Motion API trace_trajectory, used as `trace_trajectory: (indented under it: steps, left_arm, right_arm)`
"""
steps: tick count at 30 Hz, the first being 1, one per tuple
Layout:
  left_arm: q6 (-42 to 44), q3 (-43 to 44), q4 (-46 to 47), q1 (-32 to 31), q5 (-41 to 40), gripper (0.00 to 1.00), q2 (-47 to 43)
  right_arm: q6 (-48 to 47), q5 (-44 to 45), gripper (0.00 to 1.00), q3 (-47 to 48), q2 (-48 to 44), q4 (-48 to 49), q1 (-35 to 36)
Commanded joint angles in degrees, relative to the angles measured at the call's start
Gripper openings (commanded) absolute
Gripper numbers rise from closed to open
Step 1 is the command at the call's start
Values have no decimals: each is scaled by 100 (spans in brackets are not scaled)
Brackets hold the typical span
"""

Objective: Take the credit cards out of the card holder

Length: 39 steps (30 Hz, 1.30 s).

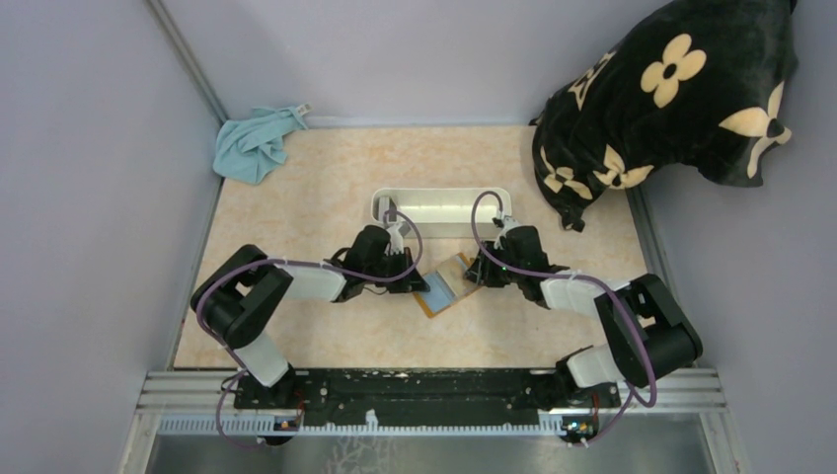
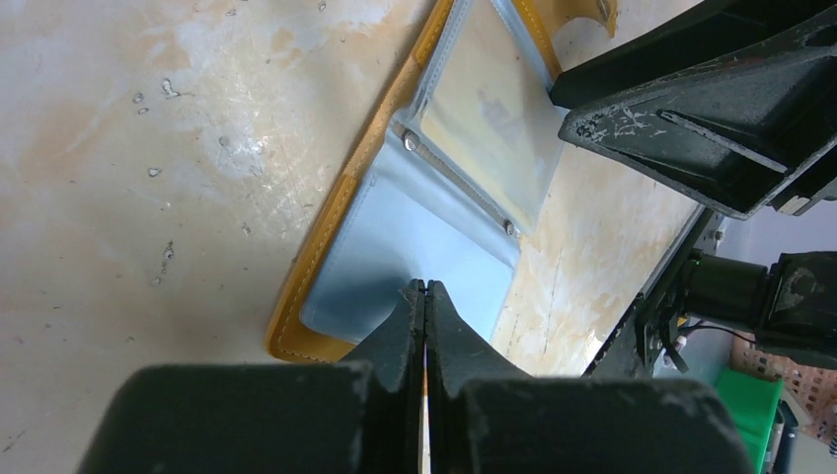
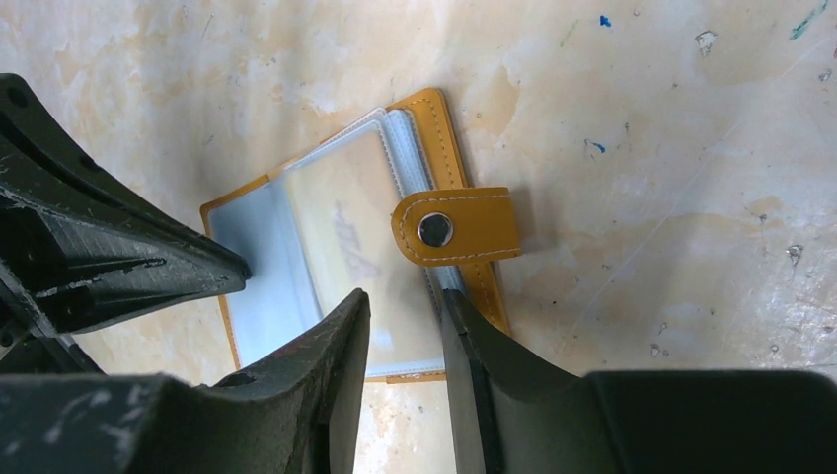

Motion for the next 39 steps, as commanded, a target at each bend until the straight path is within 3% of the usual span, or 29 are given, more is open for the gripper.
trace_trajectory:
  steps: [1, 16, 39]
  left_arm:
    - [-65, -160, -137, -47, -1, 0, 148]
    - [-109, 2, 17, -55, 47, 0, 495]
    - [-64, -32, 31, -55, 35, 0, 514]
  right_arm:
    - [-75, 5, 35, -99, 149, -33, 30]
    - [244, 46, 32, -131, -46, 70, 617]
    - [424, -138, 30, 138, -680, -207, 704]
